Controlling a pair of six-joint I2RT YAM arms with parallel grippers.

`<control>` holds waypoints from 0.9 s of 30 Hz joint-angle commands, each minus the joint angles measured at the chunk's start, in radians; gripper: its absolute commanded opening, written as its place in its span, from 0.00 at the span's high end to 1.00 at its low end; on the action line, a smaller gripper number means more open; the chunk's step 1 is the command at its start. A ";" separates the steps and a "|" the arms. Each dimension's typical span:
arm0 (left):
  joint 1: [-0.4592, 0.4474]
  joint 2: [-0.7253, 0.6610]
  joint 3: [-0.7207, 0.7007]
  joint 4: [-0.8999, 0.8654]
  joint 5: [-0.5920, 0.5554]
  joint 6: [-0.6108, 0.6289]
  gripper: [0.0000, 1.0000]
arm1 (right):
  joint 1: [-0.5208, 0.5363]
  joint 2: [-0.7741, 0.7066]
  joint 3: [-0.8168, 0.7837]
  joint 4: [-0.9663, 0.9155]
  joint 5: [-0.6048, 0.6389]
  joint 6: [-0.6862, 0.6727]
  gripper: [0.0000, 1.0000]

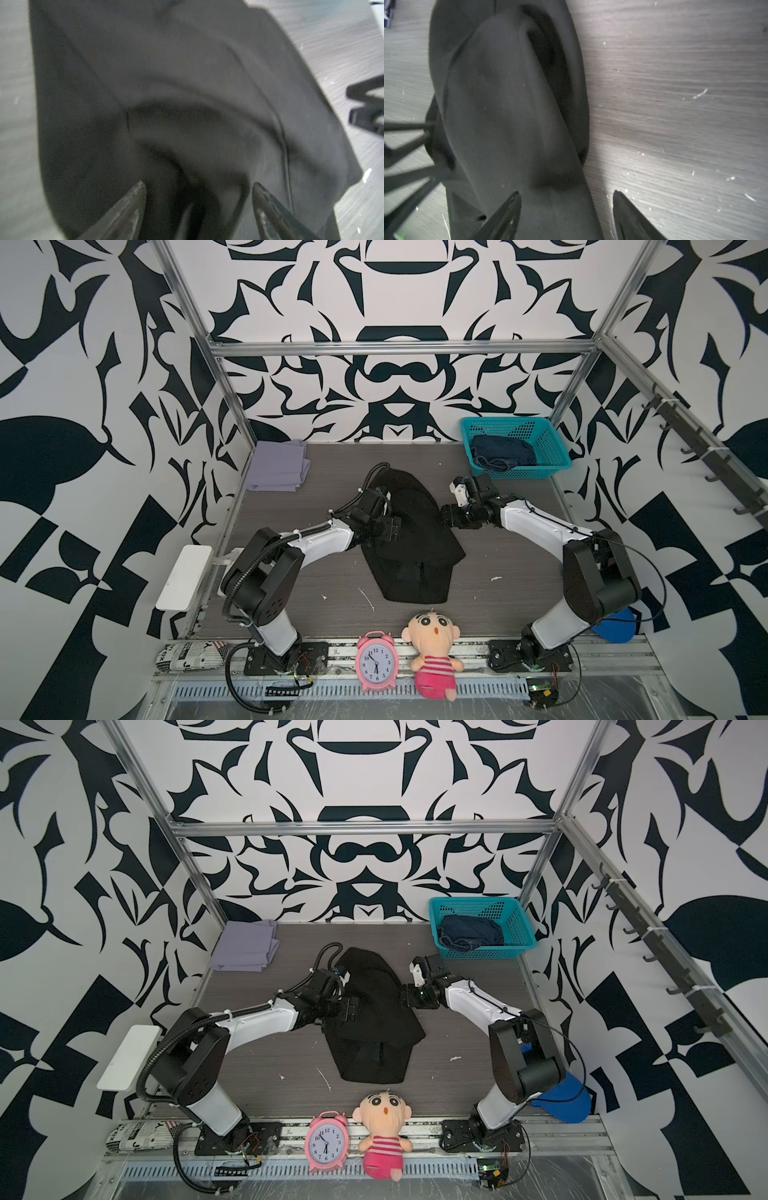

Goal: Fold and stack skirts
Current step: Flatten out the skirt at the center of the table.

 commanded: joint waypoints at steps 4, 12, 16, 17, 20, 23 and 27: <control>-0.079 -0.084 -0.047 -0.079 -0.106 -0.136 0.33 | -0.001 -0.131 -0.035 0.117 0.033 0.037 0.27; -0.099 -0.164 -0.107 -0.088 -0.172 -0.214 0.89 | -0.001 -0.145 -0.022 0.107 0.049 0.013 0.28; -0.099 -0.269 -0.123 -0.113 -0.218 -0.233 1.00 | -0.001 -0.136 -0.030 0.129 0.045 0.014 0.28; -0.099 -0.288 -0.125 -0.118 -0.216 -0.237 1.00 | -0.001 -0.131 -0.027 0.131 0.043 0.016 0.28; -0.099 -0.322 -0.113 -0.178 -0.211 -0.267 0.73 | -0.001 -0.127 -0.025 0.146 0.034 0.022 0.28; -0.099 -0.333 -0.128 -0.200 -0.197 -0.291 1.00 | -0.001 -0.131 -0.024 0.154 0.035 0.020 0.29; -0.097 -0.320 -0.189 -0.114 -0.169 -0.302 1.00 | -0.001 -0.130 -0.024 0.155 0.037 0.011 0.29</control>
